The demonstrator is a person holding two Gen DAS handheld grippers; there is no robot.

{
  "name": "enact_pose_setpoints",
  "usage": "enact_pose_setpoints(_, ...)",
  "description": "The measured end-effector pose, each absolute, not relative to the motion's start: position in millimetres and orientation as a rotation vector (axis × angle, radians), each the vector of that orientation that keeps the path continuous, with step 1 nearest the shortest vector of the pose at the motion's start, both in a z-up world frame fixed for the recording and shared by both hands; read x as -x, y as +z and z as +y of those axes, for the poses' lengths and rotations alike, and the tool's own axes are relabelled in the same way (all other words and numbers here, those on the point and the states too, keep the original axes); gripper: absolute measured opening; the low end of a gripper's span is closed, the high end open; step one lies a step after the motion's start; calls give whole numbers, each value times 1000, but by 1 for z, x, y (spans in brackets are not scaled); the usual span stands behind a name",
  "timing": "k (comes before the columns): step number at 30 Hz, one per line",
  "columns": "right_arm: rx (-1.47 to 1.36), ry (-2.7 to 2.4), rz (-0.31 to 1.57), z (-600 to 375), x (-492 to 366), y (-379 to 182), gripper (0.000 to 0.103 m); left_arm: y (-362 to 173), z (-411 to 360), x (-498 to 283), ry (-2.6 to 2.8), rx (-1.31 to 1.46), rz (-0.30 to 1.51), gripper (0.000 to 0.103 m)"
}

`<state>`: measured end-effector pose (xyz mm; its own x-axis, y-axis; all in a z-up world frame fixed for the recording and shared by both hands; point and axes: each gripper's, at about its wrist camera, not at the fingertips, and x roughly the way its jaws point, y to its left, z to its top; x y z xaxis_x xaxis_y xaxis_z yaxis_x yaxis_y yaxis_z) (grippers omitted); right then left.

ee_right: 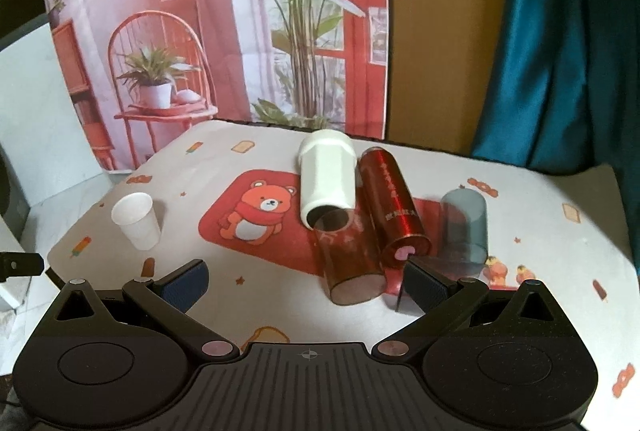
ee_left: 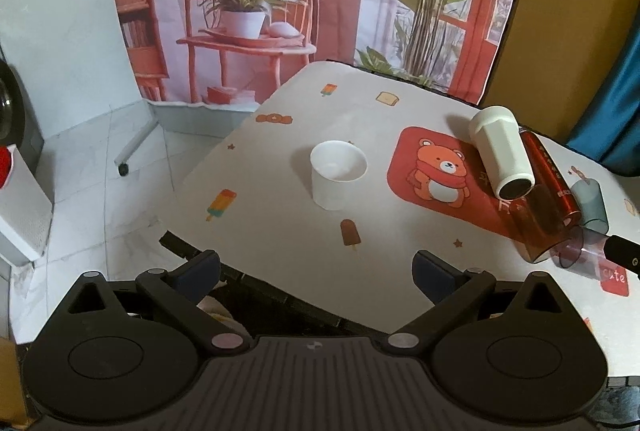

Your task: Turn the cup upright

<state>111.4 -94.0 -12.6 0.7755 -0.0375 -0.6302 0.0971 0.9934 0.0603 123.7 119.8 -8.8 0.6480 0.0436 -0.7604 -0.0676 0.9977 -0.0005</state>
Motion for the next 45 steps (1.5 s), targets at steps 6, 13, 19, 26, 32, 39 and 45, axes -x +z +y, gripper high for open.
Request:
enact_pose_setpoints(6, -69, -78, 688, -91, -110, -17, 103, -7, 107, -117, 77, -29, 849, 103)
enact_pose_setpoints(13, -86, -83, 695, -95, -109, -19, 103, -3, 97, -115, 83, -83, 847, 103)
enact_pose_setpoints(19, -100, -87, 701, -97, -110, -21, 103, -3, 97, -115, 93, -82, 848, 103)
enact_pose_setpoints(26, -100, -93, 708, -99, -109, -24, 103, -6, 100, -116, 98, -82, 859, 103)
enact_pose_setpoints(32, -71, -108, 712, -99, -109, -24, 103, -7, 108, -118, 119, -82, 867, 103)
enact_pose_setpoints(39, -83, -119, 698, -100, -104, -26, 103, -11, 104, -118, 109, -73, 871, 103)
enact_pose_setpoints(45, -70, -124, 679, -99, -104, -23, 103, -6, 100, -114, 100, -79, 821, 103)
